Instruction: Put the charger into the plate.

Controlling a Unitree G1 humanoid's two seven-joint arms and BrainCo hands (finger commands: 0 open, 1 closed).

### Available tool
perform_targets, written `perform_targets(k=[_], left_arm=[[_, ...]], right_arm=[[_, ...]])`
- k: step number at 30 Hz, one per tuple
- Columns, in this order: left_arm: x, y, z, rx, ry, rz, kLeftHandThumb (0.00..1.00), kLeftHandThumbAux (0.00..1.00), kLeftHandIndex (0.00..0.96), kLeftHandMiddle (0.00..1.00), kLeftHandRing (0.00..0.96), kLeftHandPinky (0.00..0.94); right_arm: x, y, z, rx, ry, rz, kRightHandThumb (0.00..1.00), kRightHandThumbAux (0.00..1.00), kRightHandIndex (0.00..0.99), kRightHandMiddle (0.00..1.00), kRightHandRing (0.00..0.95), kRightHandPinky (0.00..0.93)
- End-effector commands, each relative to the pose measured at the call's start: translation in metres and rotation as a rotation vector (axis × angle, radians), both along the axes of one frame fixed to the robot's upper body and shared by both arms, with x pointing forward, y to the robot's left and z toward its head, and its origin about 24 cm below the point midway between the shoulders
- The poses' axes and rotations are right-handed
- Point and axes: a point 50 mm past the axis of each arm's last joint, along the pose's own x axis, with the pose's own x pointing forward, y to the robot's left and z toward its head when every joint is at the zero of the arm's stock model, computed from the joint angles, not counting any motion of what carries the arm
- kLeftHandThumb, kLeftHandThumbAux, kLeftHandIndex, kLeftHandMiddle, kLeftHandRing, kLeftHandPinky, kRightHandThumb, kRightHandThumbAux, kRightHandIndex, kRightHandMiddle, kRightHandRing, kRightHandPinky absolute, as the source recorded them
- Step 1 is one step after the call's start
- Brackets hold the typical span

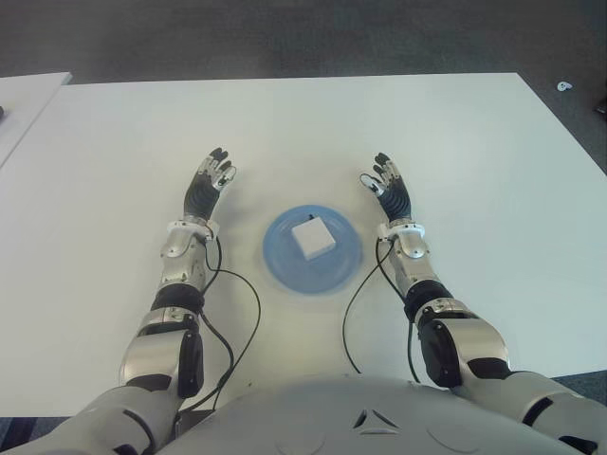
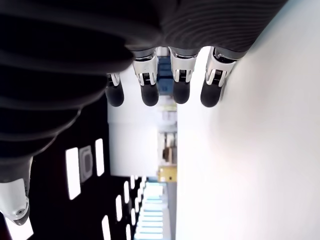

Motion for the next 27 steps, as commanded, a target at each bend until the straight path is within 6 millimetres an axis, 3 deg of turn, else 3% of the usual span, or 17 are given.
perform_targets(k=[1, 16, 27], left_arm=[[-0.007, -0.008, -0.006, 0.052, 0.037, -0.024, 0.047, 0.625, 0.0, 0.0, 0.0, 0.009], [-0.033, -0.029, -0.001, 0.141, -0.038, -0.085, 0.008, 0.594, 0.0, 0.0, 0.0, 0.0], [-0.041, -0.034, -0.005, 0.243, -0.058, -0.079, 0.033, 0.542, 0.0, 0.0, 0.0, 0.0]], right_arm=[[-0.019, -0.009, -0.027, 0.013, 0.131, -0.043, 0.045, 0.558, 0.0, 0.0, 0.0, 0.0], [-0.021, -0.01, -0.03, 0.021, 0.156, -0.048, 0.036, 0.518, 0.0, 0.0, 0.0, 0.0], [-0.023, -0.01, -0.031, 0.009, 0.153, -0.019, 0.029, 0.532, 0.0, 0.0, 0.0, 0.0]])
